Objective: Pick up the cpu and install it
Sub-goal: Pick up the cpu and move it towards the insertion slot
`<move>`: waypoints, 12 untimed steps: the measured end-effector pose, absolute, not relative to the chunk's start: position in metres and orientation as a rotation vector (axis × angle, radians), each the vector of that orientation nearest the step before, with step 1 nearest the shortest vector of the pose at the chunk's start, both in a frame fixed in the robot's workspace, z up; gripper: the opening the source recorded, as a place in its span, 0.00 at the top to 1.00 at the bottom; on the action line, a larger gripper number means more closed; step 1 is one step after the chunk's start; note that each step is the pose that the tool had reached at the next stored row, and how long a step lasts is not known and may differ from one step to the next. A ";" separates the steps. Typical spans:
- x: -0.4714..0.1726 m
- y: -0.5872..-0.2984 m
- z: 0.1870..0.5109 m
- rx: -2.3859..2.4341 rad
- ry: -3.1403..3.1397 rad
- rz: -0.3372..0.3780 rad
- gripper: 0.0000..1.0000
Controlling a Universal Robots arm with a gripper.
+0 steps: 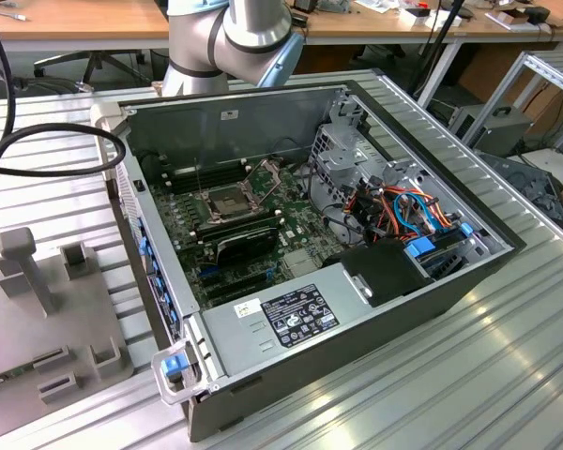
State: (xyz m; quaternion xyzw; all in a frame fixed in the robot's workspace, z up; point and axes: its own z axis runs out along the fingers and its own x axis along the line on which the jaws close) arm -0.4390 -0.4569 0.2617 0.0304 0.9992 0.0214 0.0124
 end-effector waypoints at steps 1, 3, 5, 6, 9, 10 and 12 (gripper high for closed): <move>-0.439 -0.457 0.262 0.095 3.115 0.067 0.52; -0.439 -0.457 0.261 0.095 3.115 0.067 0.52; -0.439 -0.457 0.261 0.094 3.115 0.067 0.52; -0.439 -0.457 0.261 0.095 3.115 0.066 0.52; -0.440 -0.457 0.260 0.095 3.115 0.067 0.52; -0.440 -0.457 0.260 0.095 3.115 0.067 0.52; -0.440 -0.457 0.260 0.095 3.115 0.067 0.52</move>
